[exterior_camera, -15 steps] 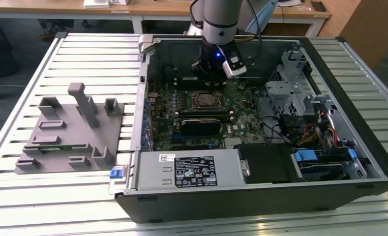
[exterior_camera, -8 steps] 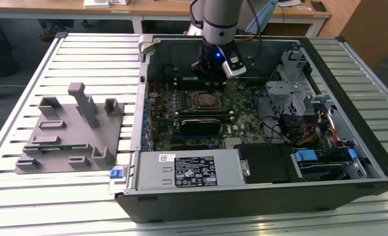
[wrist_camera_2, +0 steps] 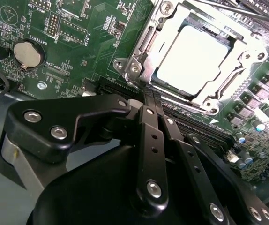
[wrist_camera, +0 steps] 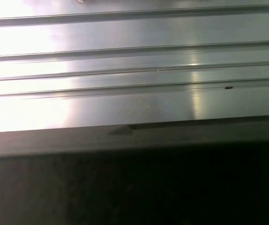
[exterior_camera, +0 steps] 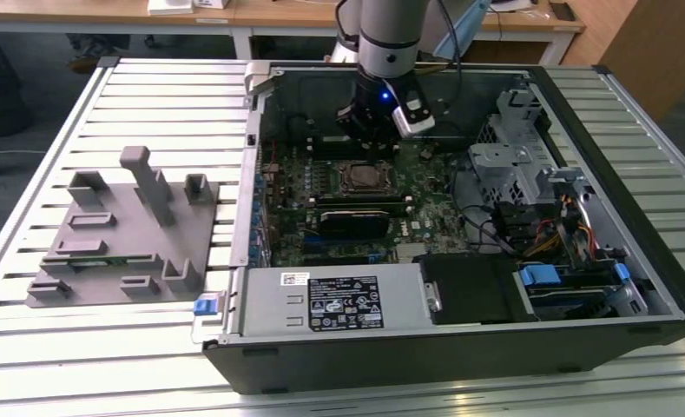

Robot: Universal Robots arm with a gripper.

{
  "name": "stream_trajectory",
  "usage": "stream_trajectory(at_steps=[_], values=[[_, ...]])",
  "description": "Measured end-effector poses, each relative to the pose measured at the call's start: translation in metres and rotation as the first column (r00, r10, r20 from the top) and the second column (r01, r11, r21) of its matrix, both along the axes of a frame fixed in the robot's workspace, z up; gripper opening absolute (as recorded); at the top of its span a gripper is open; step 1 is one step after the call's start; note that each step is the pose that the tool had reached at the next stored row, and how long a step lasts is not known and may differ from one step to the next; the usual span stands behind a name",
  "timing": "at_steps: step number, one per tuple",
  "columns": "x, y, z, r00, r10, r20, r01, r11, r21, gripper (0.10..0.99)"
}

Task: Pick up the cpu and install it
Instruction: 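Install the first cpu locking lever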

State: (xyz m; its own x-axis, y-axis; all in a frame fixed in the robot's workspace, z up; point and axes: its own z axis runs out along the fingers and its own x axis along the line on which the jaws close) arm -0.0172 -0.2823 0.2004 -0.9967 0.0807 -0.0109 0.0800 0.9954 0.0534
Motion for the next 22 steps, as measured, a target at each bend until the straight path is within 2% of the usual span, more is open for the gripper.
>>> stream_trajectory(at_steps=[9, 22], values=[[0.0000, 0.0000, 0.0123, 1.0000, 0.000, -0.0032, 0.000, 1.0000, -0.002, 0.106], [0.0002, -0.0068, 0.0128, 1.0000, 0.000, -0.0038, 0.000, 1.0000, -0.002, 0.106]])
